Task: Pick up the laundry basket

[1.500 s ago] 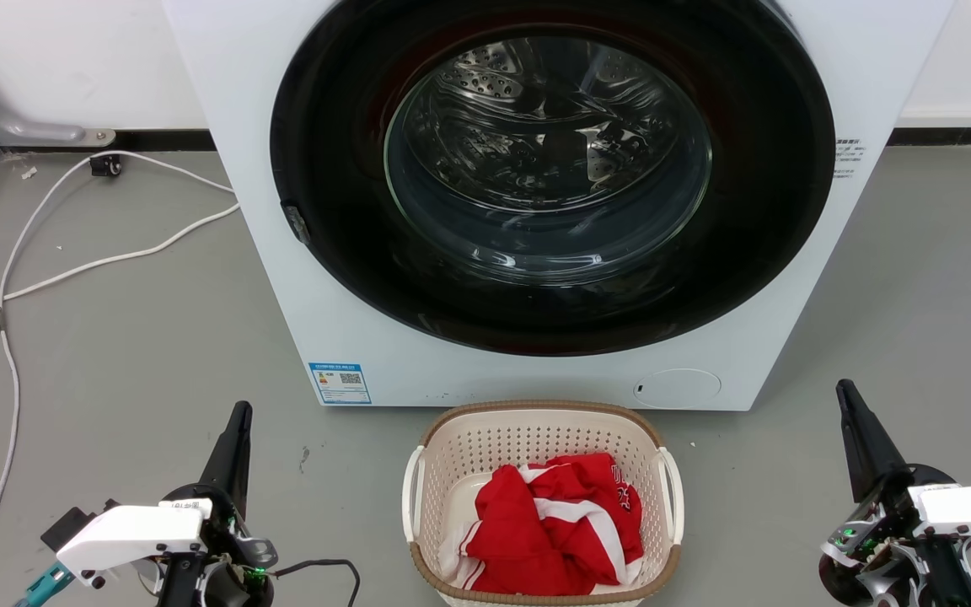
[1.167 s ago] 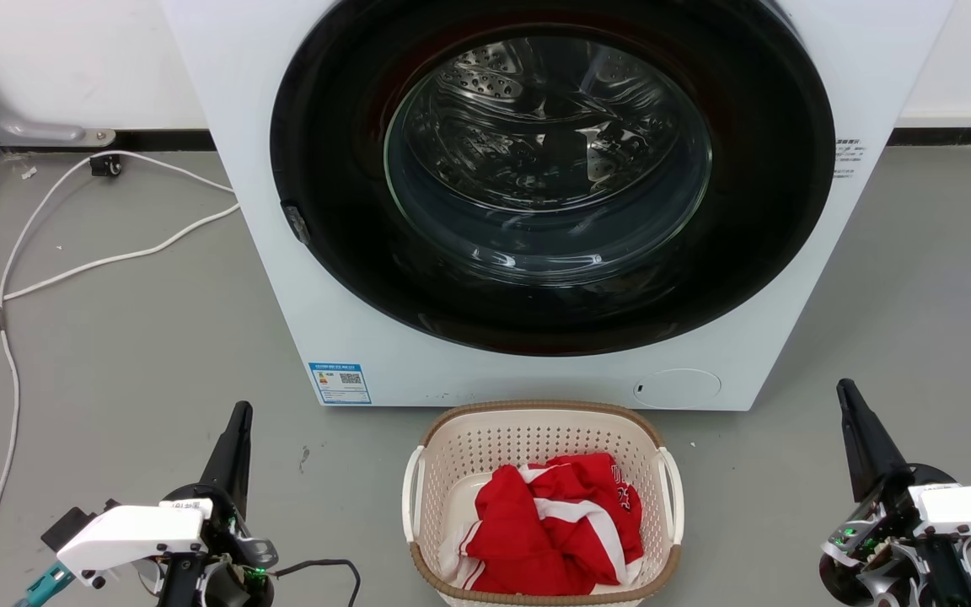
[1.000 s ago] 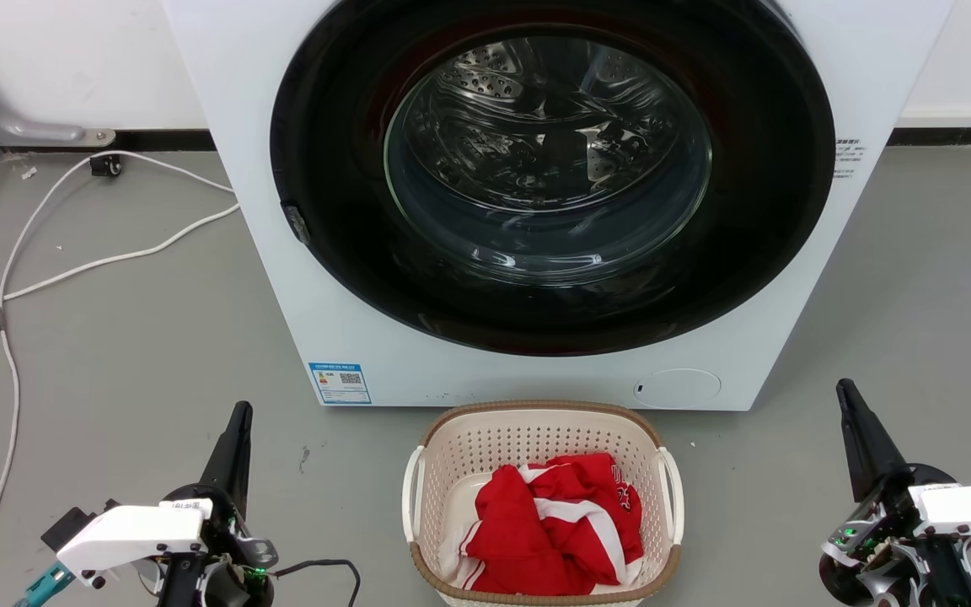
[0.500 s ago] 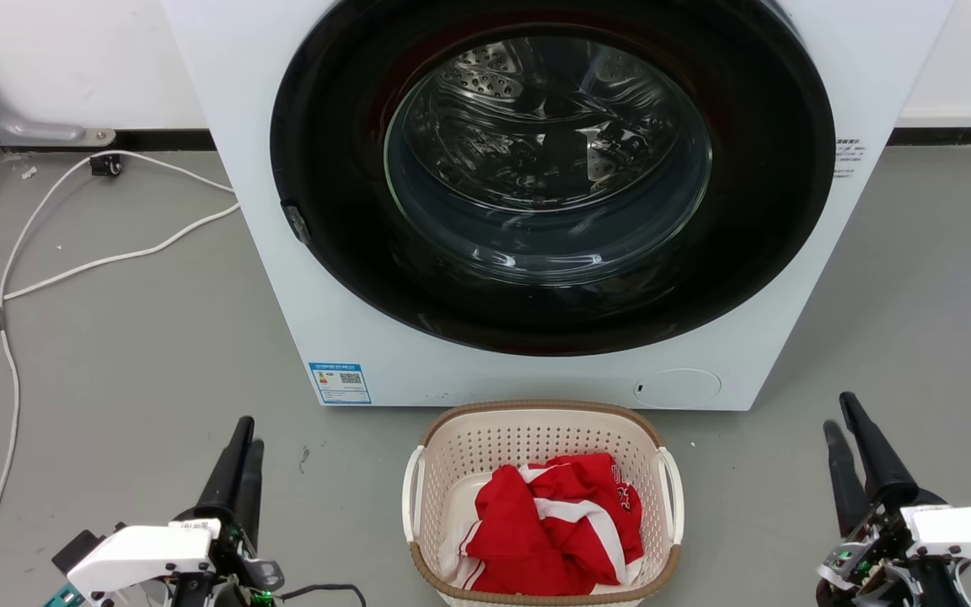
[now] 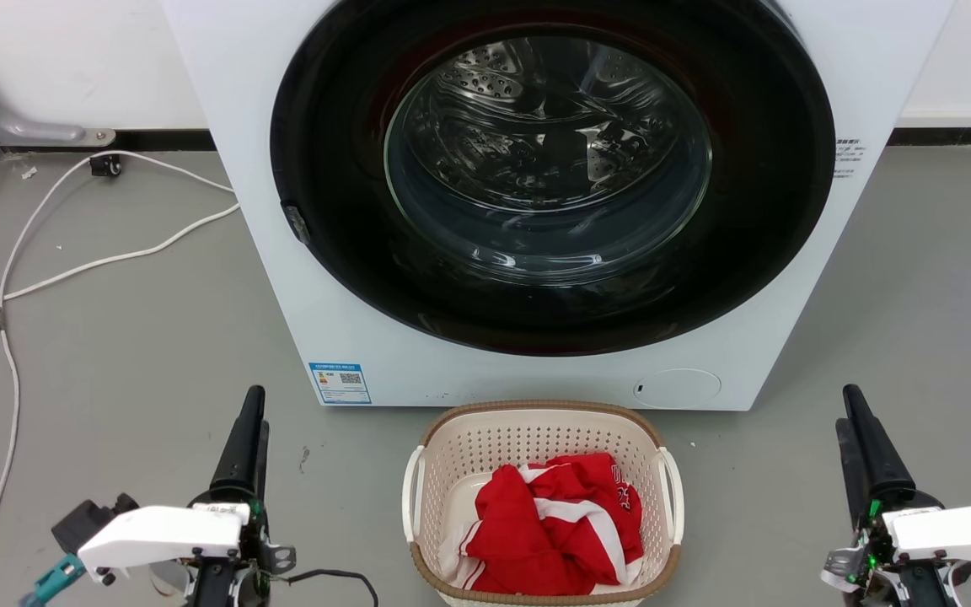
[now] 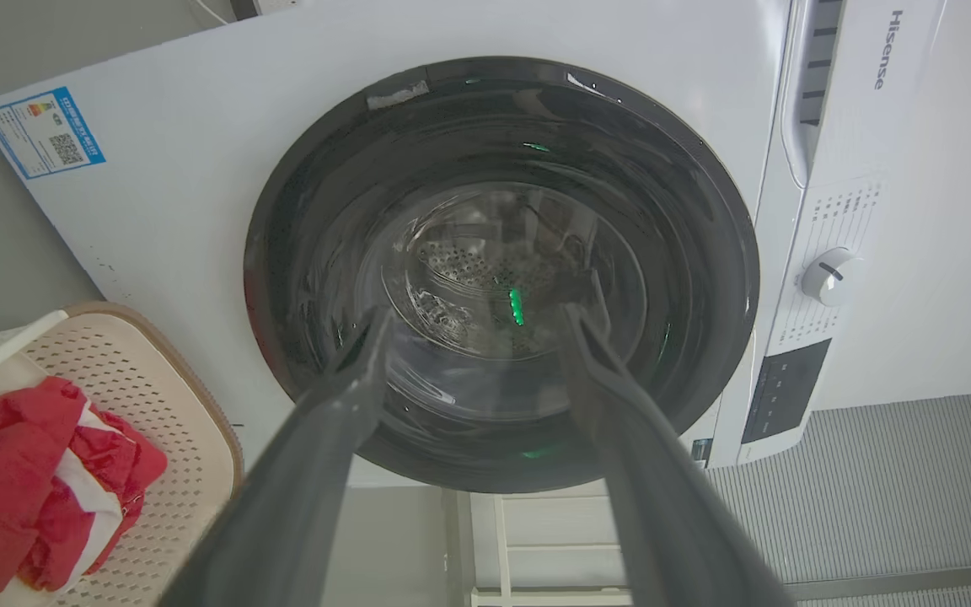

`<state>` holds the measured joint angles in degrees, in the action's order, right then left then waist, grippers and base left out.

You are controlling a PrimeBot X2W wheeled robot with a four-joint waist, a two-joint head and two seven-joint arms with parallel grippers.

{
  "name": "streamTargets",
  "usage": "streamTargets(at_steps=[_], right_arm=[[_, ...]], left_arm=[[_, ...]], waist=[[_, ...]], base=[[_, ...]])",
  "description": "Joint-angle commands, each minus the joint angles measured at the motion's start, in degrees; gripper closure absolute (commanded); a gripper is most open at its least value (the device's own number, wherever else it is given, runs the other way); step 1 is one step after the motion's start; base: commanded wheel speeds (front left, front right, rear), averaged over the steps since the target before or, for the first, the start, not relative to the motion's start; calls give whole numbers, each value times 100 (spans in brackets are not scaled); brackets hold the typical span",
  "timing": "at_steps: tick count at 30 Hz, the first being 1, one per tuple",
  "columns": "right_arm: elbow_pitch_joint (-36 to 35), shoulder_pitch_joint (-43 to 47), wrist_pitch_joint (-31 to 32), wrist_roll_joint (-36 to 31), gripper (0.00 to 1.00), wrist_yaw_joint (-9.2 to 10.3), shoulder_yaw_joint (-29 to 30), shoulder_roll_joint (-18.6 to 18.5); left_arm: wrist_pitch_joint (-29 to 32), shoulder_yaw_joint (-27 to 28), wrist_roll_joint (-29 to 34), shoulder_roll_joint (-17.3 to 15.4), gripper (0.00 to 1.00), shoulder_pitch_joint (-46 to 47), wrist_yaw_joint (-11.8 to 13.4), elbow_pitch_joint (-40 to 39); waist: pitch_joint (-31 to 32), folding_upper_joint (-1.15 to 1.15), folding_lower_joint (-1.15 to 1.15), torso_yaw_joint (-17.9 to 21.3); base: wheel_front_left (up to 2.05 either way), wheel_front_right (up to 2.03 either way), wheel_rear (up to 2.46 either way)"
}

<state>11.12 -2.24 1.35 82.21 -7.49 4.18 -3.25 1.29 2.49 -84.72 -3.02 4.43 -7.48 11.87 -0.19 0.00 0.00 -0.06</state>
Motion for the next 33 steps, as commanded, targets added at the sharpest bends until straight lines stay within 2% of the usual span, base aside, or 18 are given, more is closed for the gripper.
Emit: streamTargets(at_steps=[1, 13, 33], right_arm=[[-215, -58, -76, -421, 0, 0, 6, -6], [-578, 82, -329, -2254, 0, 0, 20, 2], [-936, 220, -364, -4358, 0, 0, -22, 13]], left_arm=[[-68, -26, 350, -23, 0, 186, -1, -189], [-338, -76, 1593, -17, 0, 191, 14, -430], [-705, -492, 3991, -9, 0, 251, 135, -554]], waist=[[-1, 0, 0, 0], [-4, 0, 0, -3], [-3, 0, 0, -4]], base=[[0, 0, 0], [0, 0, 0], [0, 0, 0]])
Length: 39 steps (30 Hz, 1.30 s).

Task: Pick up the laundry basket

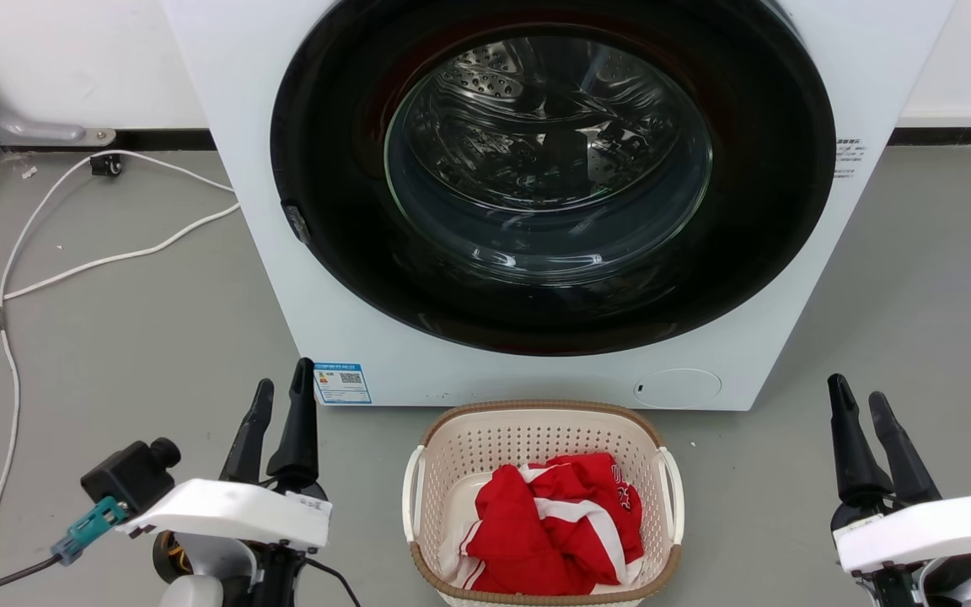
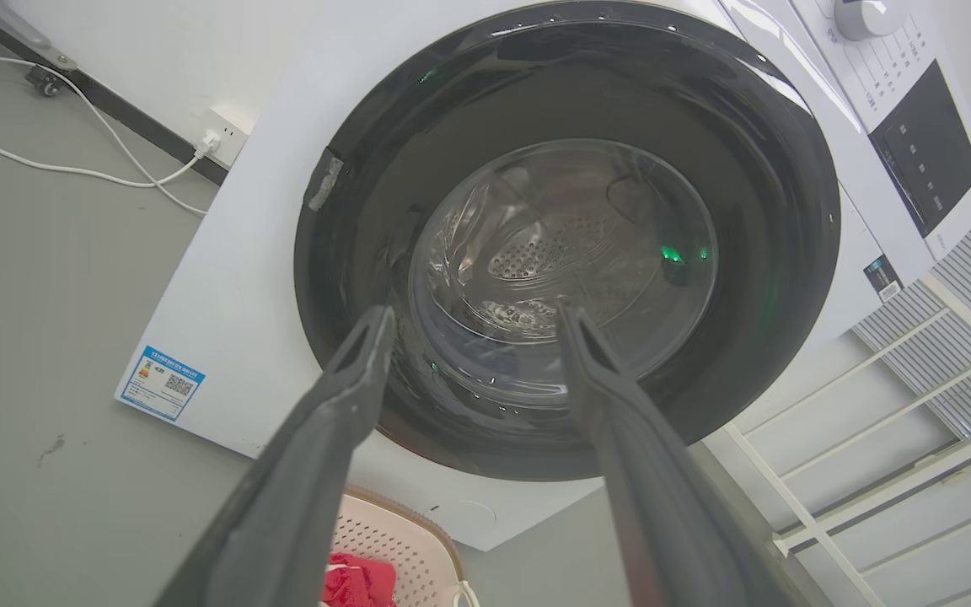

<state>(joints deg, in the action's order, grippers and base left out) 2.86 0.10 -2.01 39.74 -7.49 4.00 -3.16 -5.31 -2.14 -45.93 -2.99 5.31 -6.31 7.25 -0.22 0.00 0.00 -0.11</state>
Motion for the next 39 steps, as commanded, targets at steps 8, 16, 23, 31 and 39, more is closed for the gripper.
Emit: streamTargets(at_steps=[8, 16, 23, 31, 39], right_arm=[[-180, 42, -82, -1023, 0, 0, 13, 10], [-166, 66, -131, -1643, 0, 0, -9, 14], [-140, 83, -136, -2223, 0, 0, -26, 19], [-141, 82, -140, -2792, 0, 0, -6, 23], [-192, 115, -189, -3276, 0, 0, -31, 26]], left_arm=[[-210, -197, 1059, -61, 0, 198, 77, 15], [-332, -281, 1644, -117, 0, 256, 141, 181], [-448, -373, 2167, -160, 0, 320, 220, 323], [-557, -431, 2634, -201, 0, 394, 321, 429], [-657, -464, 3024, -242, 0, 374, 423, 446]], waist=[[-2, 0, 0, 0], [-15, 0, 0, 4], [-32, 0, 0, -1], [-40, 0, 0, -6], [-64, 0, 0, -16]], base=[[0, 0, 0], [0, 0, 0], [0, 0, 0], [0, 0, 0], [0, 0, 0]])
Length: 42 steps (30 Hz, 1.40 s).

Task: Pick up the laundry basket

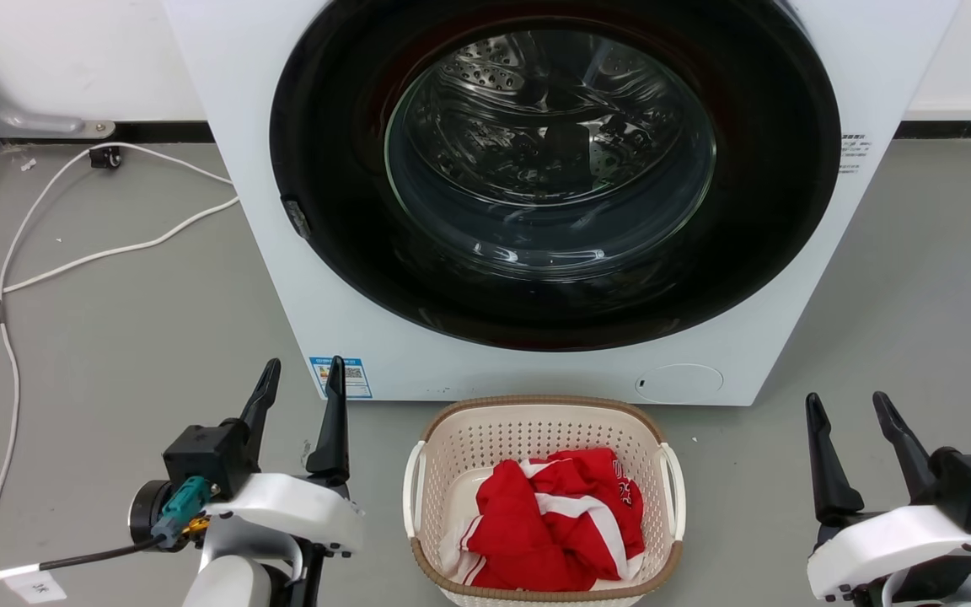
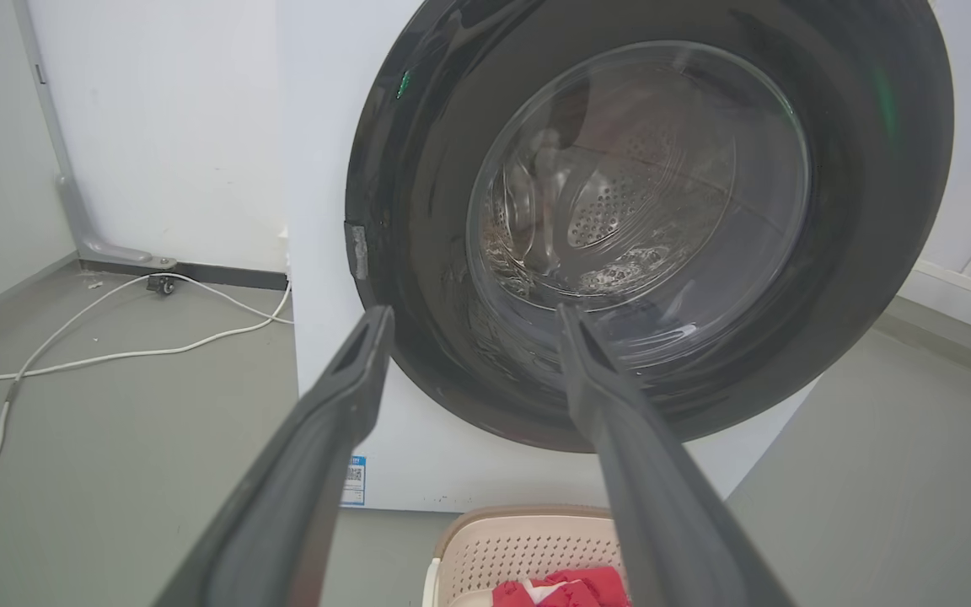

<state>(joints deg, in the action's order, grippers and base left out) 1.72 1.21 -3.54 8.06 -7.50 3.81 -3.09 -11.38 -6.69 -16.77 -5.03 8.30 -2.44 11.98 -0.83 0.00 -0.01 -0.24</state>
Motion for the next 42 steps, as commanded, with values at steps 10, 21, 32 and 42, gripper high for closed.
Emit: streamTargets(at_steps=[10, 21, 32, 42], right_arm=[[-147, 63, -80, -663, 0, 2, -40, 24], [-252, 113, -84, -1192, 0, 2, -86, 29], [-320, 171, -67, -1507, 0, 3, -119, 33], [-314, 181, -25, -1300, 0, 3, -104, 33]], left_arm=[[-162, -102, 570, -63, 0, 26, 115, -5], [-279, -203, 1019, -79, 0, 70, 184, 43], [-376, -276, 1333, -48, 0, 58, 251, 81], [-395, -264, 1257, -23, 0, 65, 253, 106]], waist=[[-21, 0, 1, -26], [-45, 0, 1, -36], [-59, 0, 1, -40], [-85, 0, 1, -50]], base=[[0, 0, 0], [0, 0, 0], [0, 0, 0], [0, 0, 0]])
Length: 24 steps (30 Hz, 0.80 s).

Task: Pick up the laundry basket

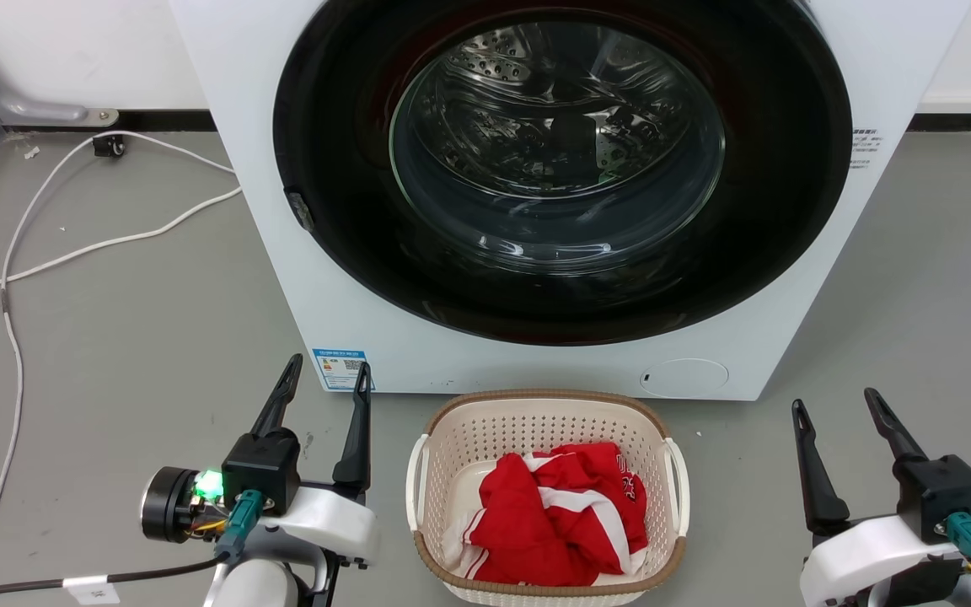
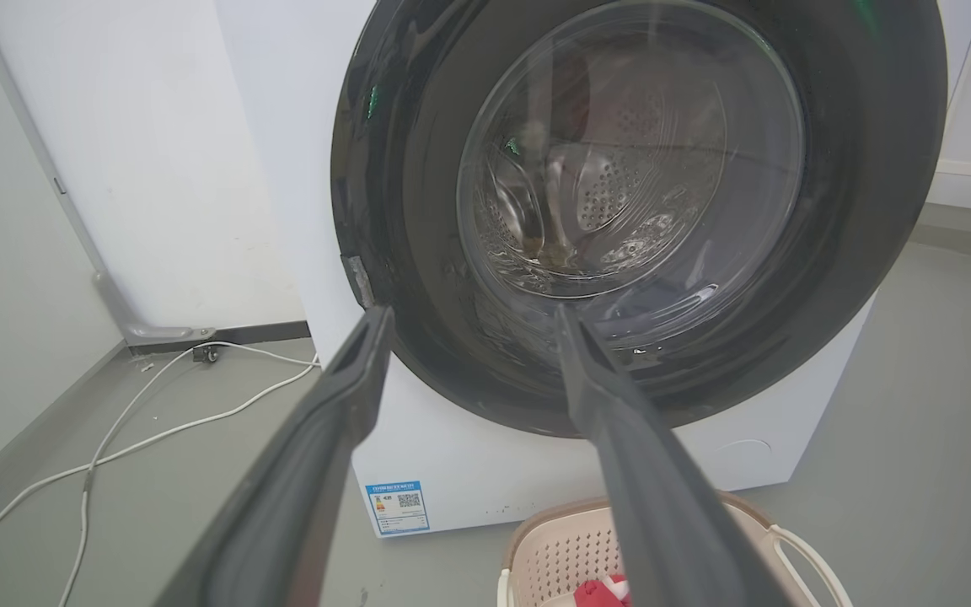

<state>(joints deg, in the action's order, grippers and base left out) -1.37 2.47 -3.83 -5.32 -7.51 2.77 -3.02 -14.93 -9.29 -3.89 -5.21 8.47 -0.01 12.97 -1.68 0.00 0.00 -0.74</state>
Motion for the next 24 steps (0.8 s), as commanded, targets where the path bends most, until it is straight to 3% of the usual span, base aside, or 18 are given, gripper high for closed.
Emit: streamTargets(at_steps=[1, 12, 24], right_arm=[[-6, 53, 1, 52, 0, 4, -1, 26], [-18, -19, 93, 175, 0, 4, 25, 25], [615, -1027, 188, 486, 0, 4, -10, 23]], left_arm=[[-40, -1, -37, -3, 0, 50, 6, 9], [-36, 5, -19, -52, 0, 162, 14, 39], [-22, 135, -255, -81, 0, 1192, -164, 591]], waist=[[-6, 0, 0, -2], [-143, 0, 0, 9], [-1335, 0, 0, 93]], base=[[0, 0, 0], [0, 0, 0], [0, 0, 0]])
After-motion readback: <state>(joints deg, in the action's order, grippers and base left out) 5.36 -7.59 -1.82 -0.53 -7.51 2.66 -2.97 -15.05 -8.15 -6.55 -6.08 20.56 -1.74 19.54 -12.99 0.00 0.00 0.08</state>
